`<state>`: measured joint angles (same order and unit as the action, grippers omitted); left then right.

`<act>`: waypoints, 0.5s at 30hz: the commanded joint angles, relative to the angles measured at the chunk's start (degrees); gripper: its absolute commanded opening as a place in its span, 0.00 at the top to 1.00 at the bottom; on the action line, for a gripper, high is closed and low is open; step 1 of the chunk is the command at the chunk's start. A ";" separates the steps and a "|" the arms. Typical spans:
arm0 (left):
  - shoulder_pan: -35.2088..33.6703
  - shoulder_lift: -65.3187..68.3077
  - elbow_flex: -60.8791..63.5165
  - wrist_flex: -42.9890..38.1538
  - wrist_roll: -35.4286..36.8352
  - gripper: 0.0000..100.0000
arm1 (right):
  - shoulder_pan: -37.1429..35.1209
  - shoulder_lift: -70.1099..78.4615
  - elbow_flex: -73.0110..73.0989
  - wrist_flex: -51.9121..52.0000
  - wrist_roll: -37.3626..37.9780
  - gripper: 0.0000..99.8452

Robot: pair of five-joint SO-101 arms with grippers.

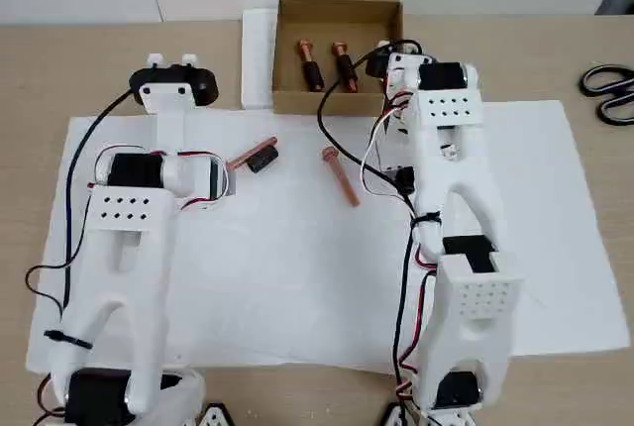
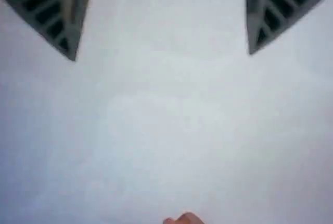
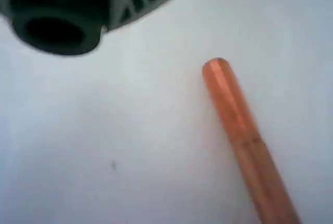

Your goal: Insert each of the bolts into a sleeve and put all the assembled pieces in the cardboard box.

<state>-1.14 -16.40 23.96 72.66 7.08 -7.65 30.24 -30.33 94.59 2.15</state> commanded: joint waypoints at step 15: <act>0.00 -0.09 -2.86 0.09 0.44 0.80 | 0.66 6.55 -0.09 -0.84 0.62 0.91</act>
<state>-1.14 -16.22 23.96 72.66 7.34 -7.65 37.54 -30.24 94.42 2.24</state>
